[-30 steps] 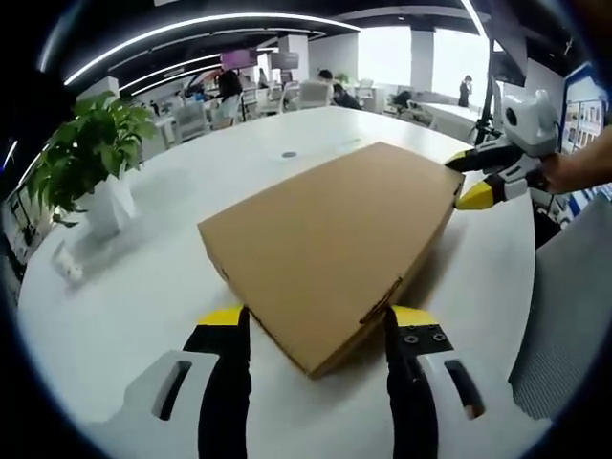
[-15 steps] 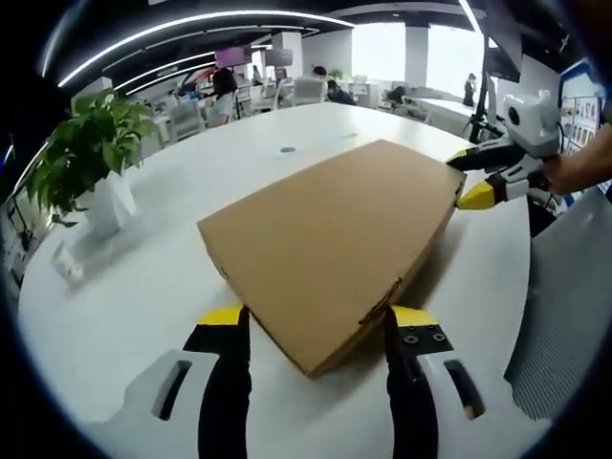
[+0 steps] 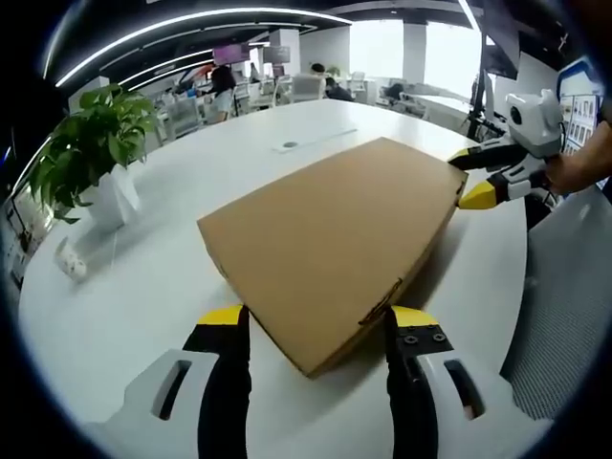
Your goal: Operate the shoe box by opening the lid, removing the specified soft item, and placing it in the target area until the item is outside and the box remains undamaged.
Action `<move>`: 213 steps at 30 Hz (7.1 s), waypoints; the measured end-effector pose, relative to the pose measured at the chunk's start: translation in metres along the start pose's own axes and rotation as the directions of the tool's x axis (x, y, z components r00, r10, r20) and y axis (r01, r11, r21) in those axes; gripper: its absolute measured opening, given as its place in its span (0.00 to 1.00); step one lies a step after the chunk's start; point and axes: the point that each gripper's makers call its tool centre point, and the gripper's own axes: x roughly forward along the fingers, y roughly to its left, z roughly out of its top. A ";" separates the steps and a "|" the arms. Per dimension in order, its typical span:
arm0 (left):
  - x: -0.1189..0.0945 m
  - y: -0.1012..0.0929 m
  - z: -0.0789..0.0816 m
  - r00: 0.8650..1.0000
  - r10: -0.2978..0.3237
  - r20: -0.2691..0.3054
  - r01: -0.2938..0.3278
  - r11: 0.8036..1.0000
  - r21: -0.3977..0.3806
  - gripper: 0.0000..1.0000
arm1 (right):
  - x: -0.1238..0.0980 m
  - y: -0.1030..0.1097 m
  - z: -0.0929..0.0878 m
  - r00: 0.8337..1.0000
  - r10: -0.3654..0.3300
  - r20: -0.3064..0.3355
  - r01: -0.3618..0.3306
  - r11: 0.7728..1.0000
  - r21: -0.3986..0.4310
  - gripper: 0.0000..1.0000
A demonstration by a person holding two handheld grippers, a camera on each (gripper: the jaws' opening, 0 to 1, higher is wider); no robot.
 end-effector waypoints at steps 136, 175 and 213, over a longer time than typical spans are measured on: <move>-0.052 0.008 0.013 0.997 0.061 0.037 -0.057 0.994 -0.097 0.57 | -0.022 0.028 0.044 0.992 0.084 0.098 -0.090 0.994 0.060 0.49; -0.069 0.014 0.052 0.988 0.065 0.137 -0.062 0.998 -0.027 0.55 | -0.032 0.024 0.076 0.982 0.123 0.144 -0.129 0.991 0.033 0.51; -0.075 0.024 0.046 0.975 0.131 0.180 -0.123 0.991 -0.054 0.54 | -0.012 0.024 0.065 0.988 0.120 0.101 -0.116 0.992 -0.050 0.41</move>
